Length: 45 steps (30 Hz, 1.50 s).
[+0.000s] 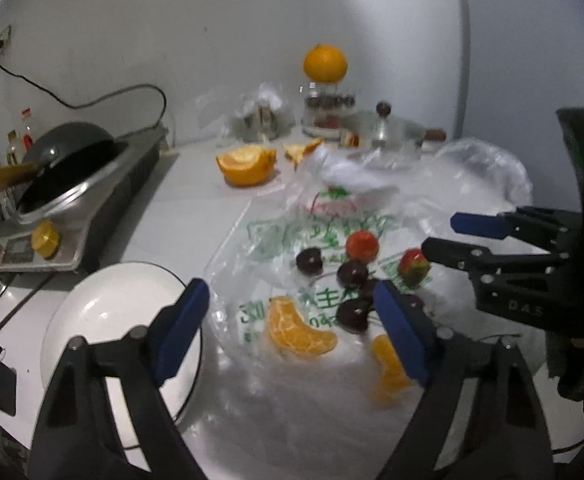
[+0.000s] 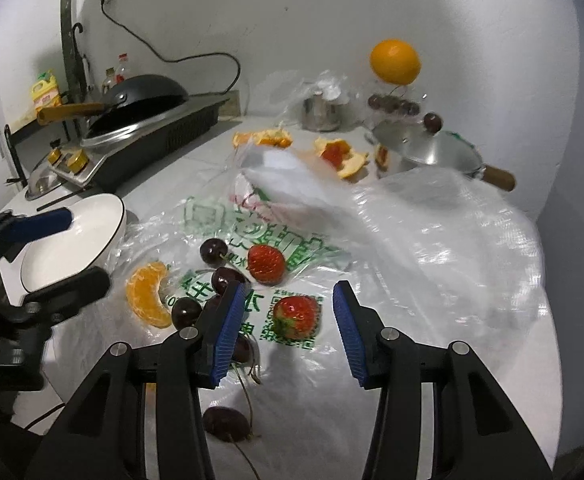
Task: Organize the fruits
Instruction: 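Lower the right tool onto a strawberry and close it while the left tool approaches a tangerine segment, then close the left tool on a tangerine segment while the right tool holds the strawberry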
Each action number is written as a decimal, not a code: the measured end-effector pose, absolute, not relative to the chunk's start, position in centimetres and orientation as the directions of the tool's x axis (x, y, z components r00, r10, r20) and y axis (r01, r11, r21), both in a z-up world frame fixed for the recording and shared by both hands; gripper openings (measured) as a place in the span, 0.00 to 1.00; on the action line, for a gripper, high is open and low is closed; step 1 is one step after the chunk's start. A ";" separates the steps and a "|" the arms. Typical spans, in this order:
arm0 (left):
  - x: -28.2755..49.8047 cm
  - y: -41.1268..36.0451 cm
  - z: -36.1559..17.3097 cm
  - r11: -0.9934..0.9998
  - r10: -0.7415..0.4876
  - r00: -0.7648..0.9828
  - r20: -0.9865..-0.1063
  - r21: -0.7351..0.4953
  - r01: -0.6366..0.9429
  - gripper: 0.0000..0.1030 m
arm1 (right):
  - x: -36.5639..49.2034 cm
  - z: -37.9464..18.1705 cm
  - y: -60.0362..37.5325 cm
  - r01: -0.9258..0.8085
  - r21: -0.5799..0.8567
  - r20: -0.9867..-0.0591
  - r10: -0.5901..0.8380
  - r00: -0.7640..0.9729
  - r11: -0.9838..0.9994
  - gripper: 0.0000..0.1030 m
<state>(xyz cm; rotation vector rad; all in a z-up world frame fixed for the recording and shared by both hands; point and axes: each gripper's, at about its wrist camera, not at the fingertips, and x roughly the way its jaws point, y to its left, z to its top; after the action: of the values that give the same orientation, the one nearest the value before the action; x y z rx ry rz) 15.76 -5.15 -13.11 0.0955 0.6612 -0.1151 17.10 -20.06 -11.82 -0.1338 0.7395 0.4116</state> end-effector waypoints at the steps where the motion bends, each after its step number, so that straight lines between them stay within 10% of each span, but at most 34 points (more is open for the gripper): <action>1: 16.4 -5.1 -13.7 0.989 -0.080 0.766 -0.638 0.044 0.140 0.72 | 17.4 -12.0 -20.0 -0.411 0.031 -0.684 0.319 0.656 0.911 0.47; 7: 18.6 -5.0 -16.3 0.991 -0.091 0.686 -0.722 0.005 0.137 0.54 | 18.6 -13.4 -20.3 -0.409 0.071 -0.712 0.334 0.618 0.910 0.47; 18: 20.3 -4.5 -18.3 0.989 -0.126 0.593 -0.795 -0.056 0.135 0.52 | 20.3 -15.3 -20.5 -0.367 0.101 -0.755 0.311 0.577 0.925 0.47; 25: 20.0 -4.6 -17.8 0.984 -0.161 0.611 -0.775 -0.075 0.164 0.31 | 19.9 -15.7 -20.1 -0.376 0.069 -0.763 0.292 0.576 0.924 0.33; 45: 15.9 -5.4 -13.8 0.963 -0.239 0.701 -0.672 -0.072 0.259 0.23 | 16.6 -11.7 -20.4 -0.380 0.048 -0.685 0.307 0.660 0.924 0.33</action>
<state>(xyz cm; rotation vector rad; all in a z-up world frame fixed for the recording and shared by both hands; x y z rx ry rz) 15.85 -5.42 -13.83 0.0287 0.7445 -0.2775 16.60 -20.36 -11.67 -0.1026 0.7557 0.3898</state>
